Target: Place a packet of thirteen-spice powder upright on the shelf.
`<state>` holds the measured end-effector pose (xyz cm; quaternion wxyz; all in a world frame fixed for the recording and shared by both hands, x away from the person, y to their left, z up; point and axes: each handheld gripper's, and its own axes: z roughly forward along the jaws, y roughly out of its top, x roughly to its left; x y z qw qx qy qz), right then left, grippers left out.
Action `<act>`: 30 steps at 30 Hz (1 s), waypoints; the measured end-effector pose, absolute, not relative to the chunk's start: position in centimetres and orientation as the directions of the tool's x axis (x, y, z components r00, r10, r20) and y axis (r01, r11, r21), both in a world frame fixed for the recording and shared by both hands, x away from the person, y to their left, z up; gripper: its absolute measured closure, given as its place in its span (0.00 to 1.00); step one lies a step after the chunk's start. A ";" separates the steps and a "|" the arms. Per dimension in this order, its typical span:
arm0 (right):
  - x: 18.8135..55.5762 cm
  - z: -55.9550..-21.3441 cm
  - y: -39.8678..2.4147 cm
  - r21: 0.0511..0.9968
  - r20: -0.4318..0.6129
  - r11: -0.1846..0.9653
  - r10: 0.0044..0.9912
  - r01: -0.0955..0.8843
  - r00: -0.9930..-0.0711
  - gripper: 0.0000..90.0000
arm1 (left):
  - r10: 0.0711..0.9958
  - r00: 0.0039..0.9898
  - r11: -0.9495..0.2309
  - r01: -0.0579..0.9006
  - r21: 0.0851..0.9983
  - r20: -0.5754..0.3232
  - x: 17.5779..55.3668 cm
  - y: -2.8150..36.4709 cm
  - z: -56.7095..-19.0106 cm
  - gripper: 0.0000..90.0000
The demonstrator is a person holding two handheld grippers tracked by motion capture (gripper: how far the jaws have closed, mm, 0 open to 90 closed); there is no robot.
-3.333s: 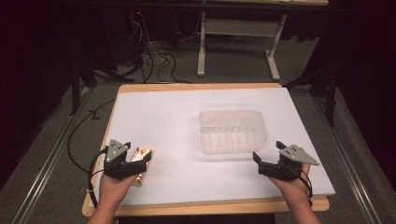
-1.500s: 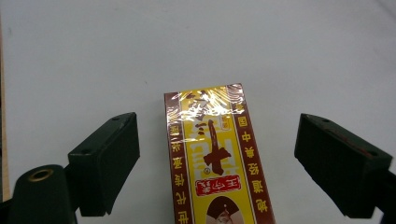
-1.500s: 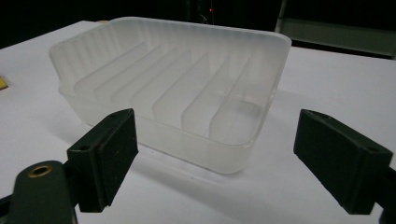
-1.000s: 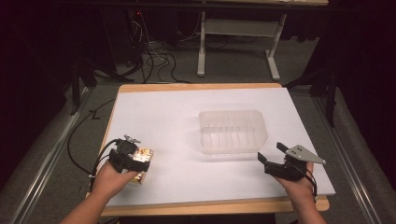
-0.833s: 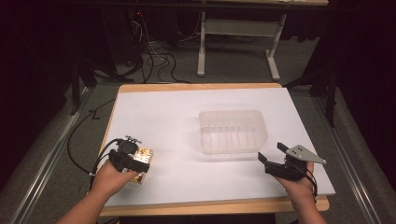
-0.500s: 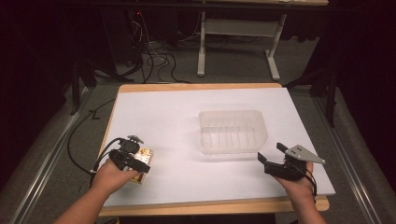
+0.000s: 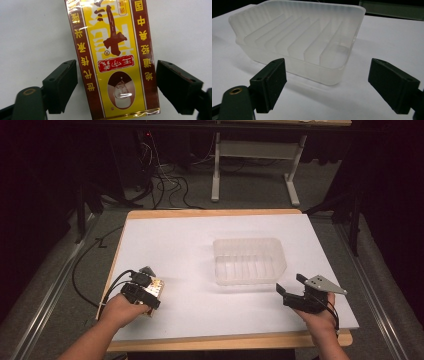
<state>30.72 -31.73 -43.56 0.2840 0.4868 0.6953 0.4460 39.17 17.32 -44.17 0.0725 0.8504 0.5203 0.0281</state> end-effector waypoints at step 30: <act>30.6 -43.6 -31.9 0.898 0.050 0.111 0.936 0.426 -0.349 0.18 | 0.878 0.478 -0.464 0.851 0.247 0.002 38.2 17.3 -43.9 0.35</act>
